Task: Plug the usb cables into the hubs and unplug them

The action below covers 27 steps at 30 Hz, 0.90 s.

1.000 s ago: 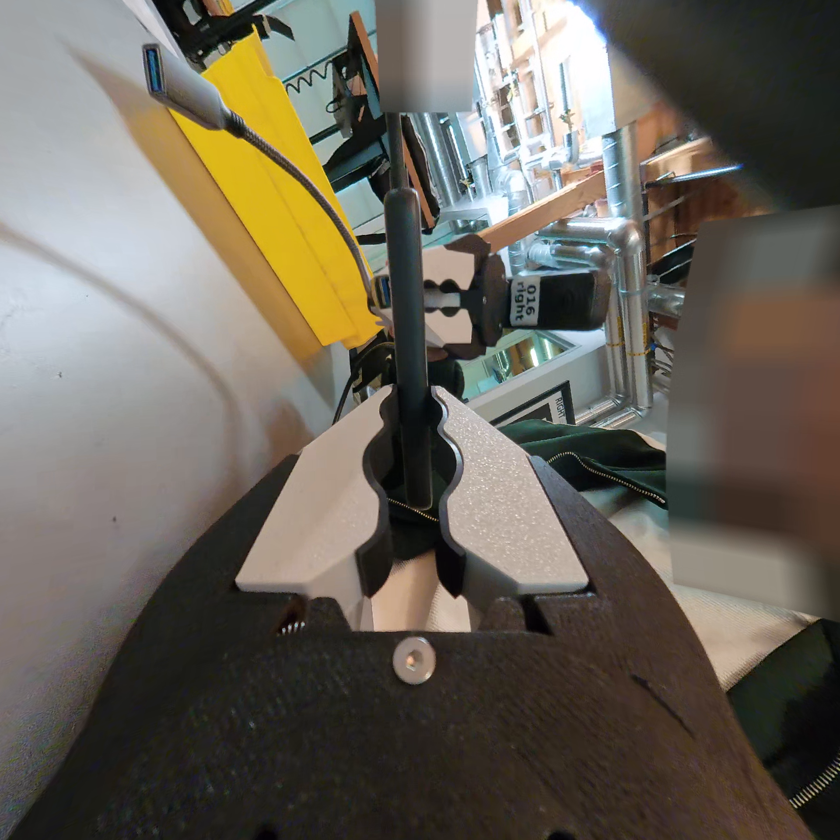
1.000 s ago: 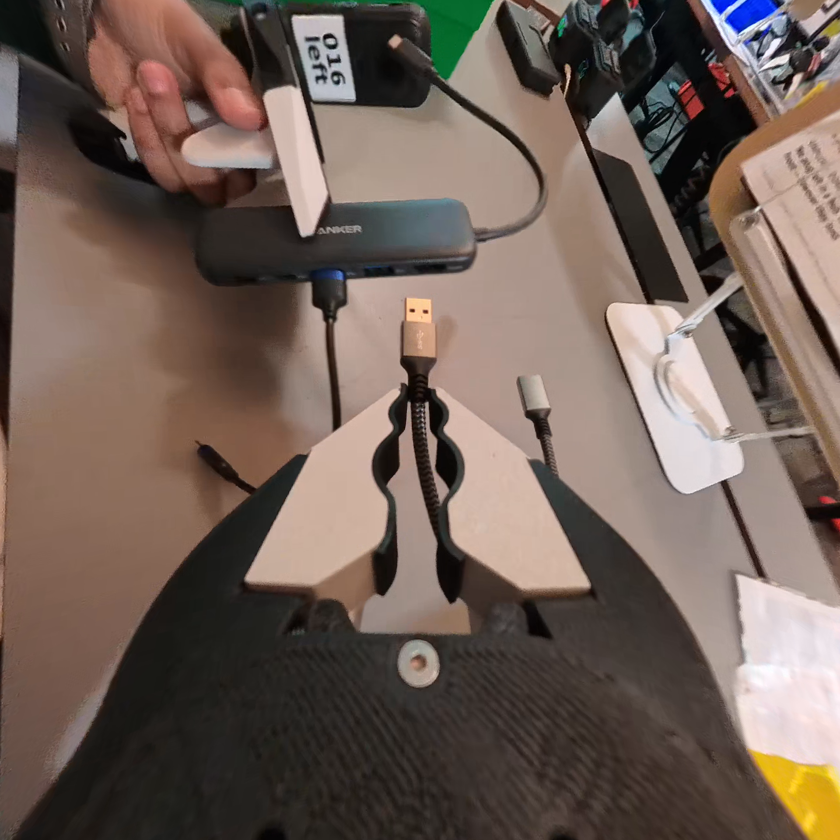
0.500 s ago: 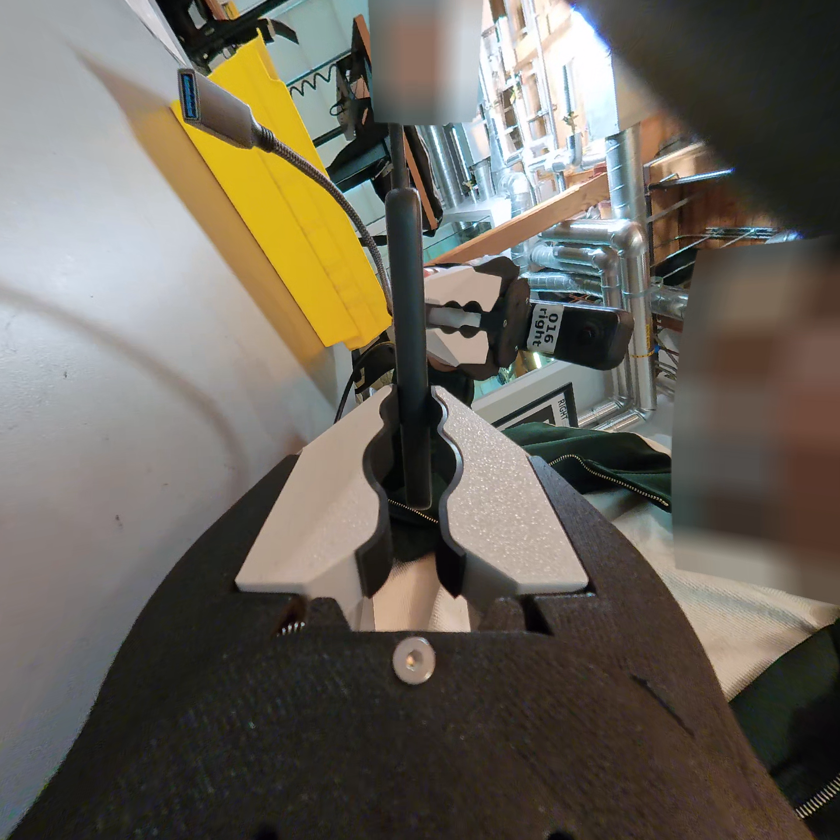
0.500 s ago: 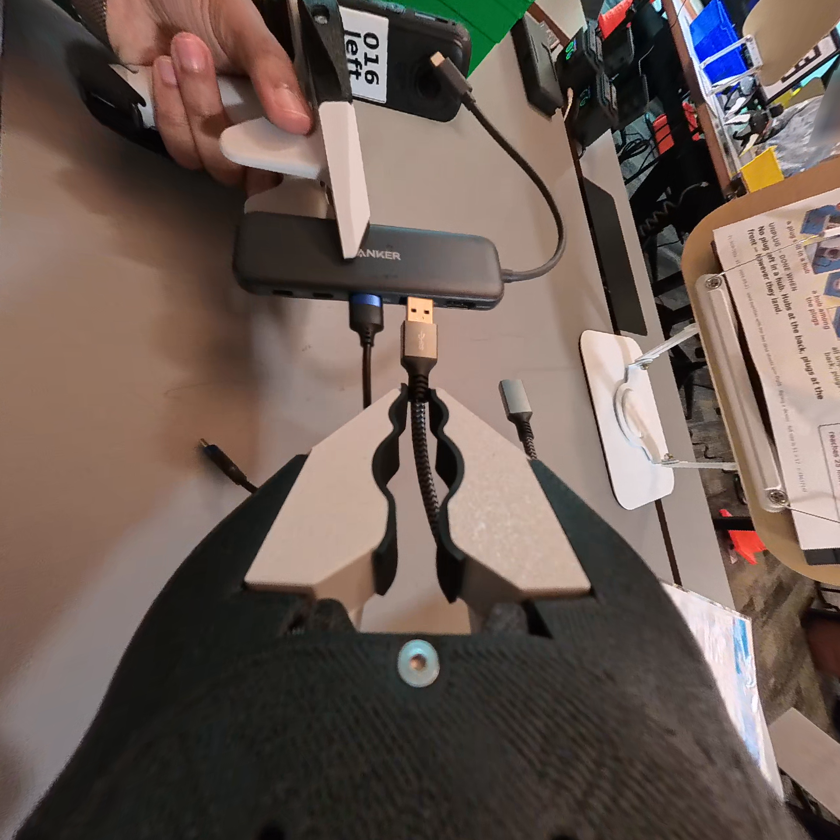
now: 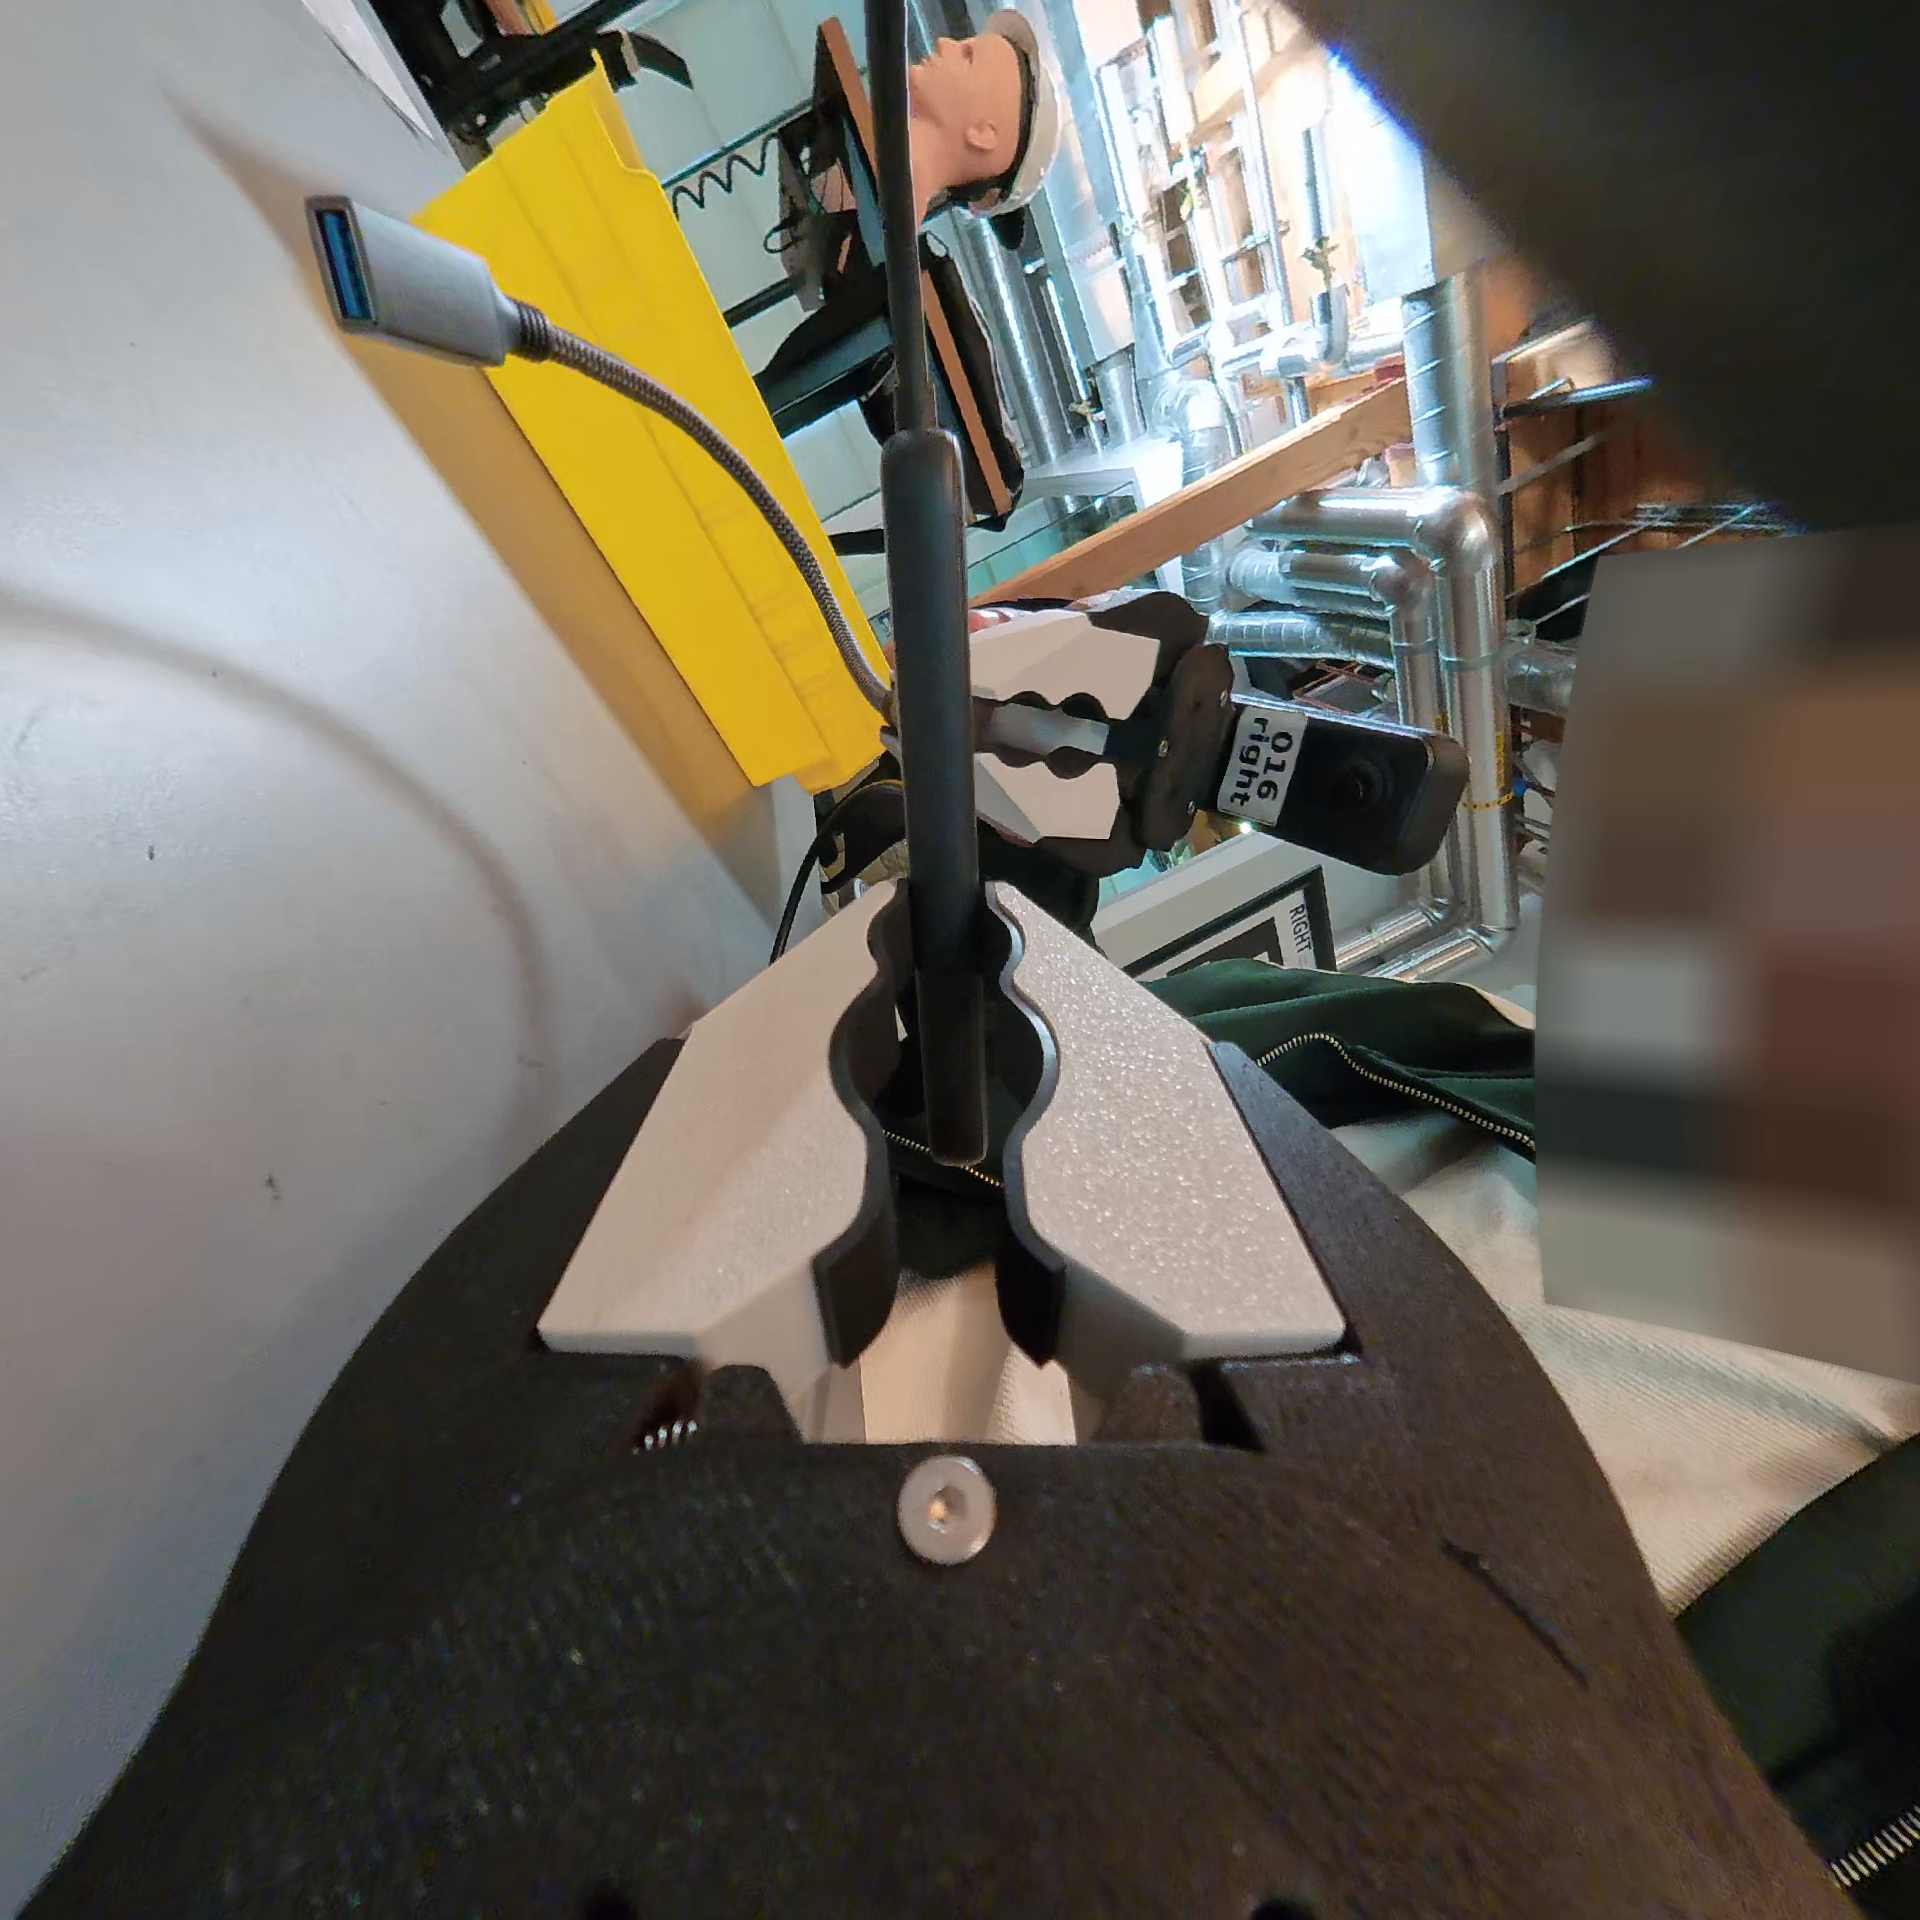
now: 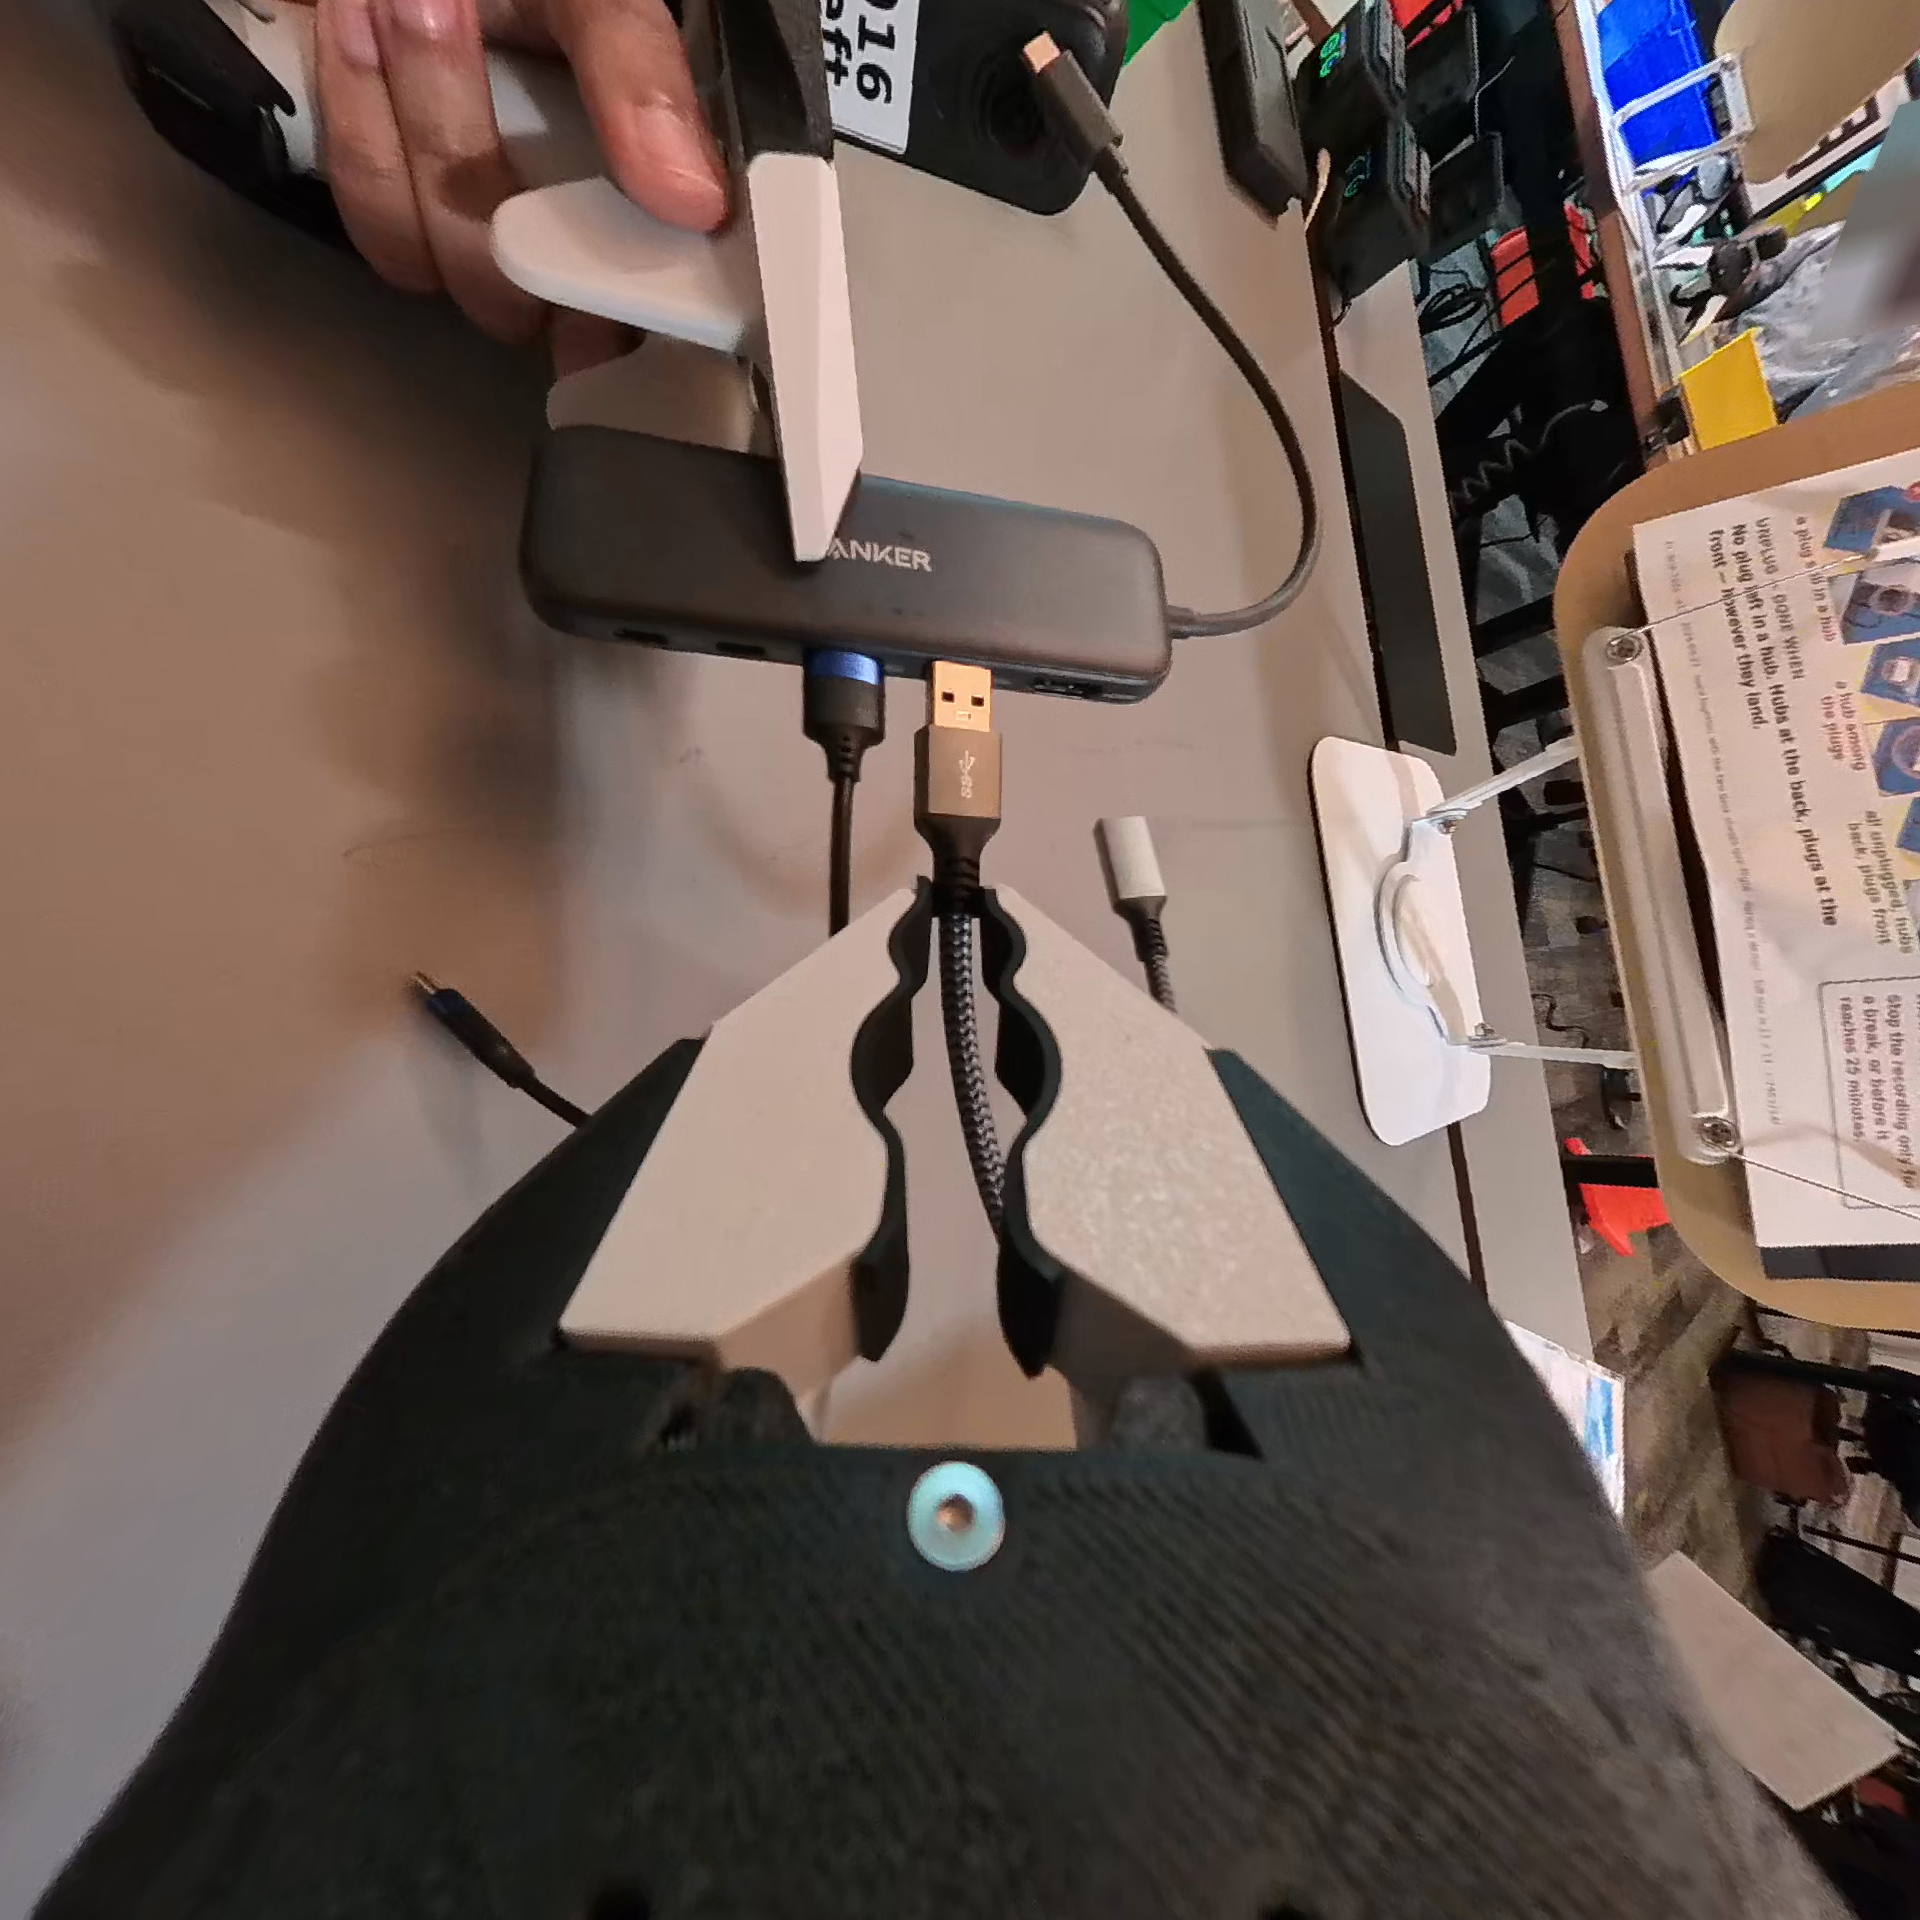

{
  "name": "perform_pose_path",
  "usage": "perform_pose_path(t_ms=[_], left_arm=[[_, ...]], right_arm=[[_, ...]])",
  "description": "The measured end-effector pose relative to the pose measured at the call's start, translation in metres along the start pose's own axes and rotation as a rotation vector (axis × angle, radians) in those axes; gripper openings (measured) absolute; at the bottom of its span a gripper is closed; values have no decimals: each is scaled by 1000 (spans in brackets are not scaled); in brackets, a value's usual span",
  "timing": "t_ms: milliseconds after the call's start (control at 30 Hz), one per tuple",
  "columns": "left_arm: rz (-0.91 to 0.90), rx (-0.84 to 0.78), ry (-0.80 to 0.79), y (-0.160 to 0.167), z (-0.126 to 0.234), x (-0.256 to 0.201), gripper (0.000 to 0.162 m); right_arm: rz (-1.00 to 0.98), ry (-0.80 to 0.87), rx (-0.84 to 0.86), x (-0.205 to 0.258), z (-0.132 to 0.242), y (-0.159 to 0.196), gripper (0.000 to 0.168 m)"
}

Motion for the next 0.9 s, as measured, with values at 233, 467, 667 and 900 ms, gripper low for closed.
perform_pose_path(t_ms=[233, 467, 667, 900], left_arm=[[-8, 8, -10, 1, -1, 1, 9], [-7, 8, -11, 1, -1, 1, 9], [-7, 7, -11, 1, -1, 1, 9], [-4, 8, -6, 1, -1, 0, 9]], right_arm=[[25, 11, 35, 1, -2, 3, 7], [23, 9, 38, 2, -4, 3, 7], [-43, 5, 49, -5, -6, 17, 7], [-418, -142, 24, -10, -22, 71, 8]])
Point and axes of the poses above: each gripper's, where its closed fingertips meet, z back along the fingers, y out of its underside, x = y × z across the jaws, the point moved 3 cm from there along z, back along the fingers, and after that the axes turned 5 degrees about -y, right-handed, at the moved point
